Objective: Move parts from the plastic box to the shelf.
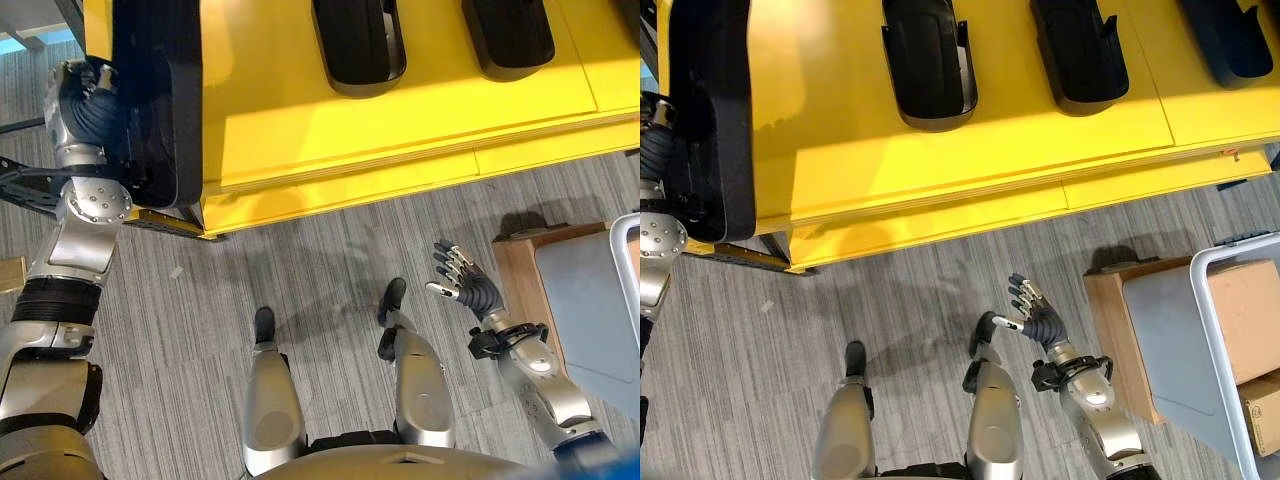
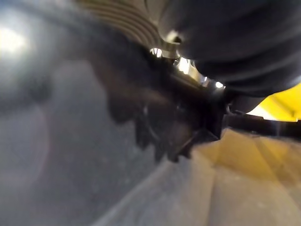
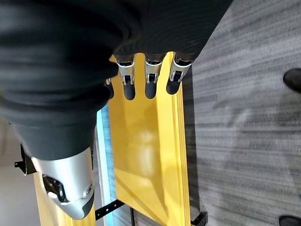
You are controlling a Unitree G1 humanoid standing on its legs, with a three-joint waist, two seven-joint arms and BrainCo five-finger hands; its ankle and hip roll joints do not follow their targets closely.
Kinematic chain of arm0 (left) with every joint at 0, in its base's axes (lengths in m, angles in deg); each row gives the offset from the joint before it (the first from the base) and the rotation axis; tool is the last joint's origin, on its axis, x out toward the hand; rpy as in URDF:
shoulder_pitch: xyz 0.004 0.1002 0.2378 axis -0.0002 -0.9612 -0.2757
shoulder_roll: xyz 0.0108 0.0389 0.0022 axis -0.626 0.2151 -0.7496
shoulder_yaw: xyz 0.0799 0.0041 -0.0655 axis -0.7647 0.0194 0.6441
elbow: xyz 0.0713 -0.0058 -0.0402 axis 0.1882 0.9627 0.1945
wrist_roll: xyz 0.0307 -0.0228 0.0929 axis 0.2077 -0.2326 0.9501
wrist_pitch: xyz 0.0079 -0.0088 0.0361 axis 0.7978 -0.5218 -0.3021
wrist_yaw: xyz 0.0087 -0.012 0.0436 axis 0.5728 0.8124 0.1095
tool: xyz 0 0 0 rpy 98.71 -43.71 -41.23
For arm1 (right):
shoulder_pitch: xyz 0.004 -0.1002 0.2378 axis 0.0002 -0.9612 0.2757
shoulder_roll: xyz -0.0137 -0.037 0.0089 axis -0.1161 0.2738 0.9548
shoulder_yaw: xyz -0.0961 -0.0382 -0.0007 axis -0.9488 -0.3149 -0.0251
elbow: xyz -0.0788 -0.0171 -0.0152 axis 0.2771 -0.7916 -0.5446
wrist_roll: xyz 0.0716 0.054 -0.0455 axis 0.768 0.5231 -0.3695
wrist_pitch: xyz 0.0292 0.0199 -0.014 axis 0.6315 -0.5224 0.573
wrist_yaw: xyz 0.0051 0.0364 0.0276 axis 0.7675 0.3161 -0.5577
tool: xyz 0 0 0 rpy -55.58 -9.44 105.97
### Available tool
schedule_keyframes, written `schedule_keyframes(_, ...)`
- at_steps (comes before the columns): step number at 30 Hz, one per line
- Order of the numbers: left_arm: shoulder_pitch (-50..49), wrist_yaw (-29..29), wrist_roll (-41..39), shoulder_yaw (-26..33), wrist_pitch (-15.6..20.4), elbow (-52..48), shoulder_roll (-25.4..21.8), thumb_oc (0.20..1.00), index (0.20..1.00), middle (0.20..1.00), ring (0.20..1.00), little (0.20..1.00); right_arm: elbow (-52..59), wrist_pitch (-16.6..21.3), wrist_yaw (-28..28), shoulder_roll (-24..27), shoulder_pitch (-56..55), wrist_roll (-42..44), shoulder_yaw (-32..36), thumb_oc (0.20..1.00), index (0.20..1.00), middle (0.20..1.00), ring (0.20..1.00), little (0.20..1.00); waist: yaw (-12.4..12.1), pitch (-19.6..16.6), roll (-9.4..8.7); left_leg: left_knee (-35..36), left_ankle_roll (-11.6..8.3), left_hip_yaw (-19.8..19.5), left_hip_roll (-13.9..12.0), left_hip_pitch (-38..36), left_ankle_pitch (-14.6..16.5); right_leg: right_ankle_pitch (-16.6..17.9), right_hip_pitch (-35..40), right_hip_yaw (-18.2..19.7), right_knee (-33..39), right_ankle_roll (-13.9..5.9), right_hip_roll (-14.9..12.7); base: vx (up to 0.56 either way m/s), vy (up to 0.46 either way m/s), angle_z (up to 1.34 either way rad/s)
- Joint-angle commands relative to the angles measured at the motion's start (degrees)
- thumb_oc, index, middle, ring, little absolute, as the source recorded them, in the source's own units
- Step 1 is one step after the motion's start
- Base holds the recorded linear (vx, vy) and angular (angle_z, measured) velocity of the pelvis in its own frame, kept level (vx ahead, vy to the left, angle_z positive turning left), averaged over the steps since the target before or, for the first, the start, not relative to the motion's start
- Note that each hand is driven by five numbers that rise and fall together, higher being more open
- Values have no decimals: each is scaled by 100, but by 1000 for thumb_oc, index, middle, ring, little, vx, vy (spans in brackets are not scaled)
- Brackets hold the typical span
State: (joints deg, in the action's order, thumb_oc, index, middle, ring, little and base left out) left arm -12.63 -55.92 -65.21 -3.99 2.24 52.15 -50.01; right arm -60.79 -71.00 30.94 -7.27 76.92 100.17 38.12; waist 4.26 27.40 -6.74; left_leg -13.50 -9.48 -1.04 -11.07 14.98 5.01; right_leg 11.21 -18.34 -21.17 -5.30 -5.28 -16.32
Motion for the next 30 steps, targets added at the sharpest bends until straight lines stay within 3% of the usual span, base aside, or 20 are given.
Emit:
schedule_keyframes(1, 557, -84, -484, 43, 189, 335, -252, 200, 200, 200, 200, 200, 323, 265, -90, 182, -152, 97, 10, 1000, 1000, 1000, 1000, 1000, 160, -371, -40, -257, 351, 390, 142, 382, 73, -737, 160, 128, -872, -703, -536, -35, 20, 1)
schedule_keyframes(6, 978, -5, -769, -276, 163, 881, -192, 200, 200, 200, 200, 200, 326, 254, -99, 208, -176, 100, -30, 1000, 1000, 1000, 1000, 1000, 207, -396, -61, -421, 359, 368, 137, 557, 114, -754, 61, 159, -924, -692, -531, -13, 11, 1)
schedule_keyframes(9, 1612, 137, -1058, -768, 73, 1719, -133, 200, 200, 200, 200, 200, 371, 257, -124, 288, -210, 134, -103, 1000, 1000, 1000, 1000, 1000, 306, -426, -91, -603, 361, 412, 133, 710, 167, -715, -48, 228, -916, -687, -505, -38, 34, -4)
schedule_keyframes(14, 2242, 310, -1795, -965, 79, 2618, 103, 200, 200, 200, 200, 200, 424, 253, -129, 354, -327, 170, -118, 1000, 1000, 1000, 1000, 1000, 443, -452, -137, -779, 373, 479, 97, 888, 232, -680, -246, 306, -917, -696, -470, -13, 26, -13)
schedule_keyframes(30, 2341, 320, -2634, -737, 132, 3113, 296, 200, 200, 200, 200, 200, 428, 208, -24, 338, -432, 341, -71, 1000, 1000, 1000, 1000, 1000, 513, -502, -148, -1044, 396, 534, 70, 1111, 348, -717, -448, 419, -971, -665, -444, 9, 7, -5)
